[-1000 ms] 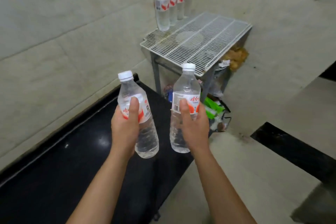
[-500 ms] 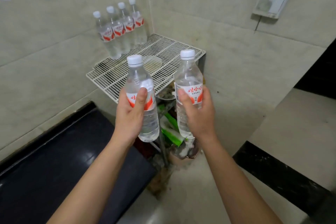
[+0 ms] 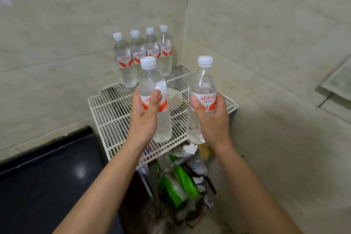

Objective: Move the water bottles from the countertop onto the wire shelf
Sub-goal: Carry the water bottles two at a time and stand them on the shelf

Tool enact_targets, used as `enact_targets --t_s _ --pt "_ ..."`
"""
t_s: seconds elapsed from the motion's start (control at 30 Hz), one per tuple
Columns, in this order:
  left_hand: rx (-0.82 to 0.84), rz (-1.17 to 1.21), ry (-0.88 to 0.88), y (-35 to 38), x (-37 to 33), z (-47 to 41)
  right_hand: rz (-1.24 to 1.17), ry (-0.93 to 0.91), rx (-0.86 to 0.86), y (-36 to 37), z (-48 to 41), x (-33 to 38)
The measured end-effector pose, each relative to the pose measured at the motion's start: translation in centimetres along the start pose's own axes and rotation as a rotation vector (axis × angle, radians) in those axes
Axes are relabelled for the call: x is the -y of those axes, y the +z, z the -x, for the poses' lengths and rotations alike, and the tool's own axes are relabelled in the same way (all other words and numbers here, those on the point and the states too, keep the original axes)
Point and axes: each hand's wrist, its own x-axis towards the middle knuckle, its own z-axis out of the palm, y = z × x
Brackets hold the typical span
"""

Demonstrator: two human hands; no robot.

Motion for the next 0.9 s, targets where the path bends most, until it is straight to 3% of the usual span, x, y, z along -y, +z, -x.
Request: enact_targets --t_s 0.4,0.63,0.8,0.9 --pt "-0.176 -0.209 -0.136 -2.2 3.1 -12.5 0.329 -0.121 0.442 6.2 -16.2 -2.0" --pt "-0.276 -0.338 -0.169 -3.7 4.6 -17.5 0.114 -0.08 0.636 13.5 -22.3 -2.5" --pt "-0.244 -0.523 -0.167 -4.5 6.6 -20.5 0.12 -0.089 0.742 17.7 -23.5 -3.9" --pt "-0.284 -0.443 -0.149 -4.3 7.0 -19.9 0.164 -0.061 0.875 17.6 -23.3 -6.3"
